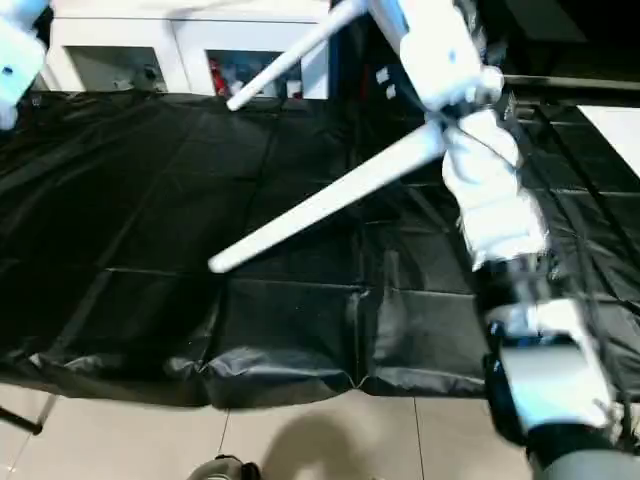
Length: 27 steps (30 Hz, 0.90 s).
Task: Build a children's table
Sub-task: Flip table
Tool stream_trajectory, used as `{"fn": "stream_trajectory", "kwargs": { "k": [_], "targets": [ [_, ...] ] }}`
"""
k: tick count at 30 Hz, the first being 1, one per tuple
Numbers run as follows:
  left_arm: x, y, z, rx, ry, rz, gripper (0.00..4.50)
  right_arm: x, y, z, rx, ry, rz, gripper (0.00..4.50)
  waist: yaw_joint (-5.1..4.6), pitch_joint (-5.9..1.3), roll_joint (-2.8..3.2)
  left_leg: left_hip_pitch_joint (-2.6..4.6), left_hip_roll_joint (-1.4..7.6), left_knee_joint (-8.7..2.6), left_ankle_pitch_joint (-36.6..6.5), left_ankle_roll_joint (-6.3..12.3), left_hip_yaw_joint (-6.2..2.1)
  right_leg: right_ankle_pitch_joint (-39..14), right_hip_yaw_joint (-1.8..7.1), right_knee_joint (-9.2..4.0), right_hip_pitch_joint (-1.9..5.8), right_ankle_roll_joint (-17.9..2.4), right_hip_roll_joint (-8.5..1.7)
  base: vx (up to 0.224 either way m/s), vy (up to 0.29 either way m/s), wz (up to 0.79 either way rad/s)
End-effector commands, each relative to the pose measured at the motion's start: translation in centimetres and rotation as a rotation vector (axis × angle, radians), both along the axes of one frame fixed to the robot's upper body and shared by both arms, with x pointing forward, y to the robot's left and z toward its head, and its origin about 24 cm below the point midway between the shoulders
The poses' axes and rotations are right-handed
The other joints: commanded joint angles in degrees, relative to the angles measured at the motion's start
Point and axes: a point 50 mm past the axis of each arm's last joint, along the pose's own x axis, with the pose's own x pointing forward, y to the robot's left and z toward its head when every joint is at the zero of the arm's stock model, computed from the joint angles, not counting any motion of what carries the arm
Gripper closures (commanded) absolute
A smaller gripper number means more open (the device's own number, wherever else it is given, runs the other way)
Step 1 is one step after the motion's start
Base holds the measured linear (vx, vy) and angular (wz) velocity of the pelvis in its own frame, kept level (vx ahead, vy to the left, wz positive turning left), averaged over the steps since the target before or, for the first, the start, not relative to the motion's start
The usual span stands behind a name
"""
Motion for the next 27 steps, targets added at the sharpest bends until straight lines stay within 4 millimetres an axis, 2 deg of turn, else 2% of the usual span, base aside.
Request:
{"fn": "stream_trajectory", "kwargs": {
  "k": [1, 5, 6, 7, 8, 10, 11, 12, 13, 14, 17, 18, 20, 24, 27],
  "targets": [
    [0.9, 0.6, -3.9, -0.073, 0.162, 0.016, 2.88, -2.7, 2.3, 5.4, -0.054, -0.292, 0.148, 2.99, -0.07, -5.06, -0.80, 2.34, 1.58, -2.94, -6.15, 1.11, -0.51, 2.86, 1.47, -3.38, 2.73, -12.55, -2.24, 0.000, 0.000, 0.00],
    [0.7, 1.1, -6.9, -0.159, 0.227, 0.043, 2.91, -2.8, 3.3, 6.5, -0.098, -0.322, 0.180, 3.03, -0.06, -4.83, -1.24, 2.70, 1.81, -3.13, -9.07, 0.98, -0.46, -0.23, 1.57, -3.84, 2.37, -12.01, -2.25, 0.000, 0.000, 0.00],
    [0.6, 1.1, -7.3, -0.170, 0.238, 0.044, 2.91, -2.8, 3.4, 6.6, -0.105, -0.325, 0.183, 3.03, -0.06, -4.72, -1.17, 2.73, 1.83, -3.31, -10.20, 0.71, -0.50, -1.74, 1.51, -3.96, 2.30, -11.78, -2.23, 0.000, 0.000, 0.00],
    [0.7, 1.2, -8.3, -0.198, 0.269, 0.043, 2.91, -2.8, 3.7, 6.8, -0.123, -0.336, 0.192, 3.03, 0.12, -4.76, -1.10, 3.03, 1.93, -3.31, -11.01, 0.44, -0.47, -2.64, 1.62, -4.09, 2.03, -11.45, -2.30, 0.000, 0.000, 0.00],
    [0.7, 1.1, -9.5, -0.212, 0.303, 0.039, 2.91, -2.9, 4.0, 7.1, -0.145, -0.349, 0.199, 3.04, 0.04, -4.67, -1.14, 2.98, 1.90, -3.36, -11.49, 0.29, -0.49, -3.03, 1.62, -4.12, 2.02, -11.50, -2.31, 0.000, 0.000, 0.00],
    [0.7, 0.9, -10.7, -0.225, 0.341, 0.031, 2.91, -3.1, 4.3, 7.4, -0.164, -0.361, 0.205, 3.04, 0.31, -4.63, -1.22, 3.41, 1.95, -3.54, -13.99, -0.39, -0.43, -5.80, 1.70, -4.46, 1.71, -10.64, -2.34, 0.000, 0.000, 0.00],
    [0.7, 0.9, -10.7, -0.225, 0.341, 0.031, 2.91, -3.1, 4.3, 7.4, -0.164, -0.361, 0.205, 3.06, 0.37, -4.56, -1.12, 3.51, 2.01, -3.60, -14.46, -0.49, -0.47, -6.23, 1.73, -4.54, 1.57, -10.46, -2.33, 0.000, 0.000, 0.00],
    [0.6, 0.8, -11.9, -0.245, 0.387, 0.026, 2.91, -3.3, 4.7, 7.7, -0.181, -0.377, 0.213, 3.06, 0.55, -4.48, -0.96, 3.65, 2.05, -3.78, -15.88, -1.01, -0.53, -7.53, 1.70, -4.68, 1.44, -9.97, -2.34, 0.000, 0.000, 0.00],
    [0.6, 0.8, -11.9, -0.245, 0.387, 0.026, 2.91, -3.3, 4.7, 7.7, -0.181, -0.377, 0.213, 3.06, 0.69, -4.48, -0.88, 3.75, 2.06, -3.89, -17.18, -1.62, -0.61, -8.28, 1.73, -4.75, 1.36, -9.43, -2.36, 0.000, 0.000, 0.00],
    [0.6, 0.6, -13.3, -0.269, 0.444, 0.021, 2.92, -3.6, 5.0, 8.2, -0.197, -0.394, 0.218, 3.07, 0.70, -4.47, -0.95, 3.86, 2.10, -3.99, -17.86, -1.90, -0.62, -8.64, 1.75, -4.79, 1.28, -9.19, -2.31, 0.000, 0.000, 0.00],
    [0.7, -0.2, -14.8, -0.260, 0.501, -0.002, 2.92, -4.0, 5.2, 8.8, -0.219, -0.423, 0.217, 3.08, 0.79, -4.16, -0.99, 4.43, 2.00, -4.21, -23.41, -3.16, -0.61, -13.83, 1.88, -5.55, 0.64, -8.07, -2.49, 0.000, 0.000, 0.00],
    [0.7, -0.5, -15.2, -0.253, 0.517, -0.014, 2.92, -4.1, 5.3, 9.0, -0.227, -0.432, 0.215, 3.08, 0.78, -4.15, -0.99, 4.73, 2.09, -4.36, -25.00, -3.61, -0.72, -15.09, 1.87, -5.66, 0.43, -7.51, -2.44, 0.000, 0.000, 0.00],
    [0.8, -1.0, -15.6, -0.267, 0.534, -0.032, 2.92, -4.2, 5.3, 9.4, -0.236, -0.445, 0.212, 3.09, 0.78, -4.18, -0.84, 4.88, 2.15, -4.51, -26.24, -4.07, -0.72, -14.91, 1.90, -5.74, 0.26, -7.11, -2.44, 0.000, 0.000, 0.00],
    [1.4, -2.2, -16.2, -0.274, 0.560, -0.067, 2.93, -4.5, 5.0, 10.7, -0.264, -0.483, 0.189, 3.09, 0.83, -4.13, -1.11, 5.24, 2.08, -4.51, -28.67, -4.35, -0.49, -18.06, 2.04, -6.20, -0.17, -5.97, -2.62, 0.000, 0.000, 0.00],
    [1.7, -2.6, -16.0, -0.269, 0.551, -0.076, 2.93, -4.7, 4.7, 11.6, -0.279, -0.507, 0.165, 3.13, 0.70, -3.99, -1.07, 5.07, 2.14, -4.77, -30.22, -4.99, -0.63, -20.53, 2.17, -6.37, -0.26, -5.07, -2.74, 0.000, 0.000, 0.00]
  ]
}}
